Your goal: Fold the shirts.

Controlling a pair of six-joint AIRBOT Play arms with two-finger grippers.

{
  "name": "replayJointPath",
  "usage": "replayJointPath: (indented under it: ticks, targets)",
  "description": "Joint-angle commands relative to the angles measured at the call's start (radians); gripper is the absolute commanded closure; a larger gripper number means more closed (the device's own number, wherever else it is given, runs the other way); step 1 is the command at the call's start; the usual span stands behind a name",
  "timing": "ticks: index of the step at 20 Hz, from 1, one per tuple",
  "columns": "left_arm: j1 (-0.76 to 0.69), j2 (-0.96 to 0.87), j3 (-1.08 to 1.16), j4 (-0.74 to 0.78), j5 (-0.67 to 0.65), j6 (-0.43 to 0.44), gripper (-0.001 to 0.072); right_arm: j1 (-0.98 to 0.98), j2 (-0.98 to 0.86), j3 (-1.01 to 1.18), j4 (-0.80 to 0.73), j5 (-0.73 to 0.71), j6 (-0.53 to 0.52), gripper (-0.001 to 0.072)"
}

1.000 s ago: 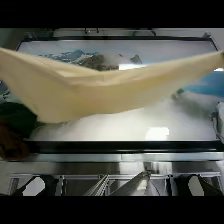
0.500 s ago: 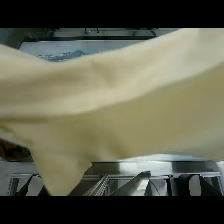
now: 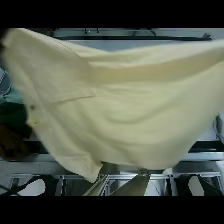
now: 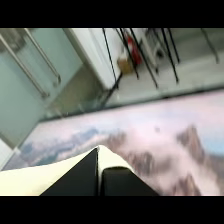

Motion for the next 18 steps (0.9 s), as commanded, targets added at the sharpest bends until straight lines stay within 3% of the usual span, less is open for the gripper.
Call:
replayJointPath:
  ticks: [1,4,8,13,18]
  targets:
    - [-0.138,-0.247,0.007,0.226,0.16,0.064,0.0683,0.148,-0.169,-0.204,-0.026,-0.205,-0.141,0.0692]
    - [-0.161,-0.509,0.155,0.284,0.182,0.05,0.069,0.24,-0.449,-0.188,0.089,-0.333,-0.305,0.0691]
    - [-0.159,-0.804,0.437,0.285,0.175,-0.068,0.0698,0.246,-0.779,-0.035,0.342,-0.303,-0.454,0.0691]
    - [-0.18,-0.927,0.591,0.313,0.167,-0.15,0.0701,0.244,-0.991,0.141,0.325,-0.177,-0.391,0.0692]
    - [-0.179,-0.925,0.589,0.625,0.058,-0.261,0.0701,0.215,-1.003,0.141,0.047,-0.134,-0.272,0.0692]
